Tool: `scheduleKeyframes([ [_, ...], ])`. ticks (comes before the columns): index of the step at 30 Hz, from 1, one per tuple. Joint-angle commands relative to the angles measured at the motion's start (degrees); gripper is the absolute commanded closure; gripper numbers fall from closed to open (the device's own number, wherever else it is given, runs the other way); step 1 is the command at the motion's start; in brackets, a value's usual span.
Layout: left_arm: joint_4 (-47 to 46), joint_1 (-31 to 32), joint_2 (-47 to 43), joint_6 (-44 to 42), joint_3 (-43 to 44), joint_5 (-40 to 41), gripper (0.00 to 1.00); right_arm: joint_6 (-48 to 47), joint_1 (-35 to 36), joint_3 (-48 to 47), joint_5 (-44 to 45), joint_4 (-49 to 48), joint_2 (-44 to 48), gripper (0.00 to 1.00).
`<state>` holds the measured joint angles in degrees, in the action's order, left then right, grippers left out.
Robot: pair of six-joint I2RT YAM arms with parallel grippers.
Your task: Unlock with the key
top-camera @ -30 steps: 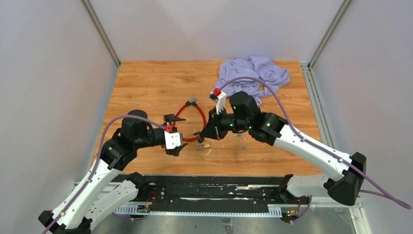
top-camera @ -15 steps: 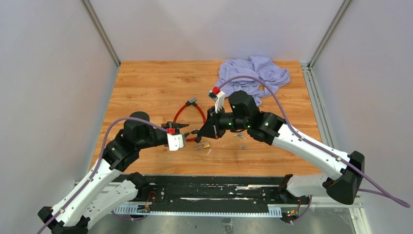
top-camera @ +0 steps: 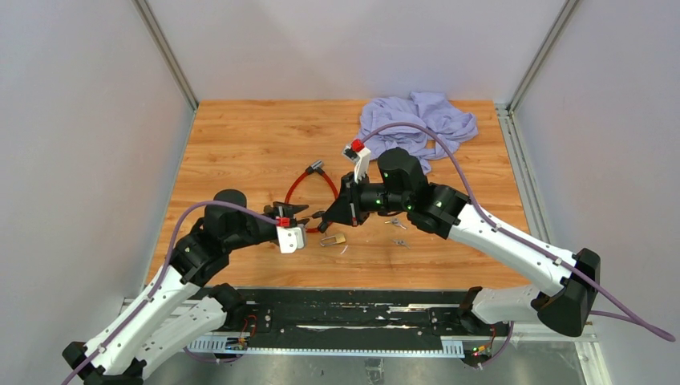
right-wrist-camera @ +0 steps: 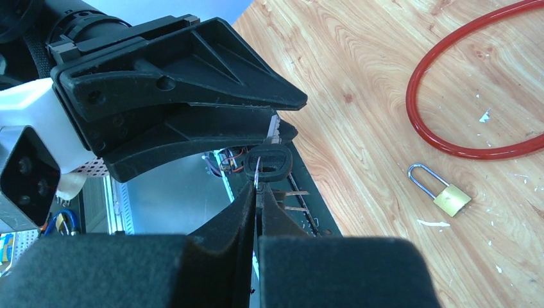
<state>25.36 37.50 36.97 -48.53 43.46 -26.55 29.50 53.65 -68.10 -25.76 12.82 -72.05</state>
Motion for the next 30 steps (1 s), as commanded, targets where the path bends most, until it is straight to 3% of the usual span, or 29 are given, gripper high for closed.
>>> scheduleKeyframes([
  [1,-5.2,1.0,-1.7,-1.0,-1.6,3.3,0.65,1.1,1.0,-0.3,-1.1,-2.0,0.3,1.00],
  [8,-9.9,1.3,-3.8,-6.9,-4.5,6.9,0.89,1.7,0.9,0.0,-1.0,-2.2,0.3,0.99],
  [11,-13.4,1.4,-5.1,-10.5,-5.9,8.0,0.99,1.9,0.9,0.1,-1.4,-2.3,0.3,0.89],
  [14,-16.7,1.4,-7.0,-16.4,-7.9,8.1,1.00,2.1,0.9,0.4,-1.2,-2.5,0.9,0.72],
  [17,-20.5,1.4,-9.6,-25.0,-11.5,6.3,1.00,2.4,0.8,0.7,0.1,-2.7,2.1,0.48],
  [19,-24.6,1.4,-12.1,-33.7,-15.5,3.8,1.00,2.4,0.1,0.6,0.1,-2.8,3.1,0.40],
  [25,-33.5,1.4,-15.5,-57.2,-22.5,-4.7,1.00,3.6,-2.2,1.1,-3.0,-4.7,4.2,0.34],
  [30,-35.1,1.4,-15.4,-66.1,-23.7,-8.1,1.00,6.0,-2.2,3.4,-11.1,-10.1,1.3,0.37],
])
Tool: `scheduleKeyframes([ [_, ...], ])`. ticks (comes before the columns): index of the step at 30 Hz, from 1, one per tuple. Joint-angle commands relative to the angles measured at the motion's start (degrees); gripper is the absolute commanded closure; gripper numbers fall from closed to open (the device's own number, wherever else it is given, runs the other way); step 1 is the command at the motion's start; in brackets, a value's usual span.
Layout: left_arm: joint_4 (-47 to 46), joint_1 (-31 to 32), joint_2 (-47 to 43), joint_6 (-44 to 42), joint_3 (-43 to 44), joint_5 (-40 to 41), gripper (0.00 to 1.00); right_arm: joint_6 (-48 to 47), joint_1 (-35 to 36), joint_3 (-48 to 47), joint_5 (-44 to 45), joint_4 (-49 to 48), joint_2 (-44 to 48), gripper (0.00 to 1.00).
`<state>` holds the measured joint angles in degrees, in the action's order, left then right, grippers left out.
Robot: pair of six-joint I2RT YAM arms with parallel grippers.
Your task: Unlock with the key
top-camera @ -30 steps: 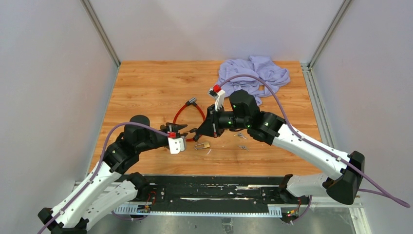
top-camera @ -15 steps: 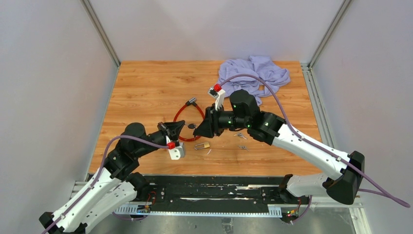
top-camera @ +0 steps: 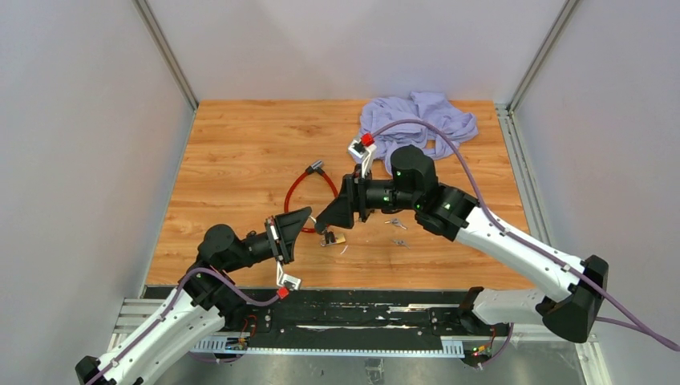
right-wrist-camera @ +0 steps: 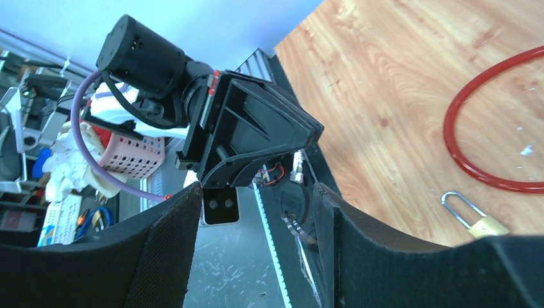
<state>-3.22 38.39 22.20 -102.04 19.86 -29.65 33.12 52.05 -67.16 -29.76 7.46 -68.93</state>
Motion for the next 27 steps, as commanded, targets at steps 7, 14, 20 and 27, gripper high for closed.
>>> scheduleKeyframes([
  [7,-7.5,0.5,-1.4,-15.0,0.7,-4.9,1.00,4.5,-0.7,7.4,-10.3,-11.4,-0.6,0.45],
  [14,-7.4,0.5,-1.5,-14.8,0.8,-4.6,1.00,9.5,-0.7,11.8,-12.8,-21.7,0.6,0.57],
  [20,3.9,0.5,-0.6,-11.6,4.8,1.2,1.00,1.1,-1.1,7.4,-6.2,-8.4,1.0,0.45],
  [27,47.8,0.5,13.3,16.4,27.7,13.9,1.00,-19.2,-0.5,9.9,14.5,-3.4,11.1,0.37],
])
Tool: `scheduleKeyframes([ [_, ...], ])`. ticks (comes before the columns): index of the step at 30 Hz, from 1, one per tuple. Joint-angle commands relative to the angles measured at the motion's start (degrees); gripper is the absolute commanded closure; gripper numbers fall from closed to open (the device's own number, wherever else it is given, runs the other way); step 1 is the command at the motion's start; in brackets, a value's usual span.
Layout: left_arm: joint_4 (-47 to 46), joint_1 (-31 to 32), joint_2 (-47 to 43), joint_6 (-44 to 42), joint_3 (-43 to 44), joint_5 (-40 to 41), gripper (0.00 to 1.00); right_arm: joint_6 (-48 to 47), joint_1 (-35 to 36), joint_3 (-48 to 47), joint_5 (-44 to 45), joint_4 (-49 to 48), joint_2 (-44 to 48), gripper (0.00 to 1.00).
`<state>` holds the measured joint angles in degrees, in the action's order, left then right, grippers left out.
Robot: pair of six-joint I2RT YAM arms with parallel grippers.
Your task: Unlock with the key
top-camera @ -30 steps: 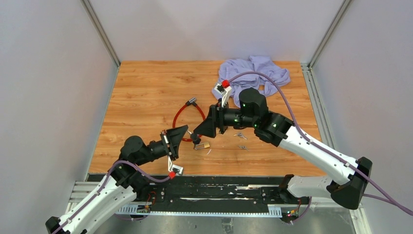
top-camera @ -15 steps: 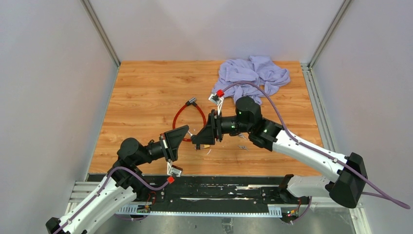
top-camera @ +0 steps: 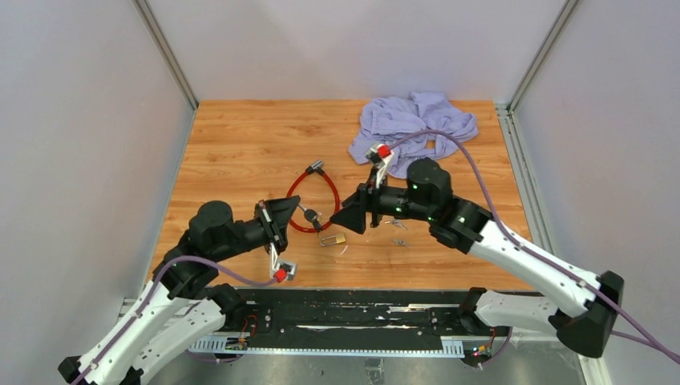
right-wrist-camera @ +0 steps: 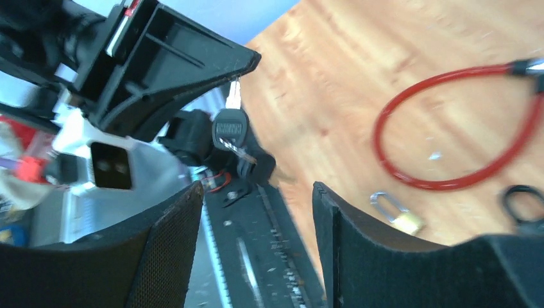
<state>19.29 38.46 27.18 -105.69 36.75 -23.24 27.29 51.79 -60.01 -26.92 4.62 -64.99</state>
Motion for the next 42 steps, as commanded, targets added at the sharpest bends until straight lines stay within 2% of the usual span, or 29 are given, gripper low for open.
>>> scheduleKeyframes([
  [1,28.7,0.4,11.5,26.7,13.7,7.7,1.00,-15.3,-0.1,4.5,12.1,-2.8,8.4,0.37],
  [5,40.5,0.4,22.5,44.8,23.3,3.9,1.00,-22.2,1.8,7.8,11.6,-7.0,9.2,0.40],
  [8,45.0,0.4,26.8,52.4,27.0,-0.3,1.00,-26.1,3.4,7.8,9.3,-8.6,8.5,0.45],
  [11,46.0,0.4,27.7,56.1,28.0,-3.9,1.00,-27.8,4.2,7.4,4.7,-9.8,7.6,0.51],
  [18,47.7,0.4,27.8,60.3,28.0,-8.0,1.00,-26.3,4.4,8.1,-7.6,-14.3,4.7,0.65],
  [26,49.8,0.4,29.6,63.3,30.2,-9.0,1.00,-17.4,4.6,9.6,-14.1,-25.5,-0.7,0.67],
  [35,51.0,0.4,30.8,66.1,31.7,-11.3,1.00,-15.6,5.9,10.6,-17.8,-26.5,-3.1,0.71],
  [42,52.2,0.4,31.7,66.4,32.7,-11.8,1.00,-19.2,7.1,9.9,-16.0,-20.6,-4.4,0.75],
])
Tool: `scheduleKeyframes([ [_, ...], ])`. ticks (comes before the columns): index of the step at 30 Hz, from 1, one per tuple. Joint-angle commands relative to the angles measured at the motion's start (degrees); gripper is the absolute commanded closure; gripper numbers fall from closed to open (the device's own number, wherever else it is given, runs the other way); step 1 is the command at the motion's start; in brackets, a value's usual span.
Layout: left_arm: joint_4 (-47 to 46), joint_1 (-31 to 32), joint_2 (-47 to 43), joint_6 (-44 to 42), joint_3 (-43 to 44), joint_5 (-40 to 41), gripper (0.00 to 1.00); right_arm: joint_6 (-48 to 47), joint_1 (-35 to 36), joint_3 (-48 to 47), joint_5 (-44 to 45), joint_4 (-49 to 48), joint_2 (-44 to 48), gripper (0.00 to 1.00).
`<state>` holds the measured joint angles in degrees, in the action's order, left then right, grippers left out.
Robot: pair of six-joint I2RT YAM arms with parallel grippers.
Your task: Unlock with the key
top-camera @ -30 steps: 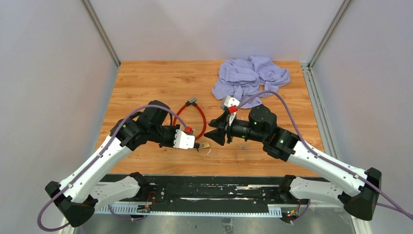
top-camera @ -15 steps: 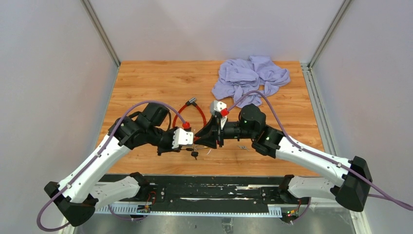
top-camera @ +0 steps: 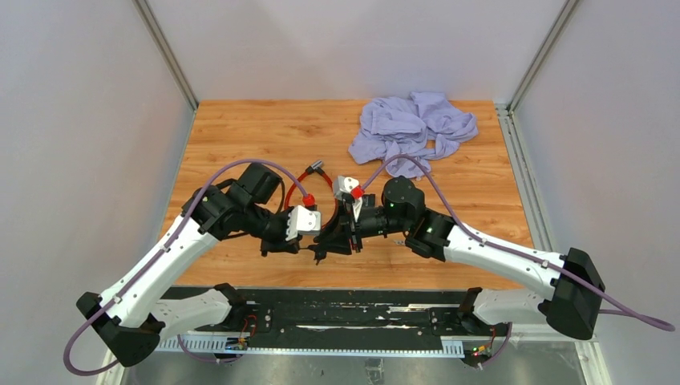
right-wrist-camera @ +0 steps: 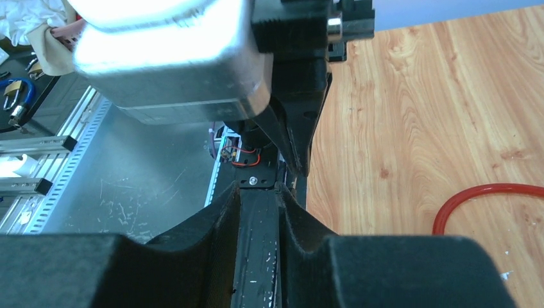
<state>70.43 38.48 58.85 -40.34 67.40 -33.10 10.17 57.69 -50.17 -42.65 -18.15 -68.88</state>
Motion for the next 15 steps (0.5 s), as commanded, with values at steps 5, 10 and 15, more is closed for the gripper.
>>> scheduleKeyframes([
  [5,1.7,0.4,0.3,0.9,3.0,-2.1,1.00,-3.9,1.2,0.1,1.1,4.1,-0.6,0.76],
  [10,1.8,0.4,0.9,1.1,3.8,-2.6,1.00,-4.8,1.3,-0.6,1.5,5.5,-1.4,0.78],
  [15,2.3,0.4,1.5,1.0,3.9,-2.5,1.00,-5.5,1.7,-1.2,1.5,6.7,-2.3,0.79],
])
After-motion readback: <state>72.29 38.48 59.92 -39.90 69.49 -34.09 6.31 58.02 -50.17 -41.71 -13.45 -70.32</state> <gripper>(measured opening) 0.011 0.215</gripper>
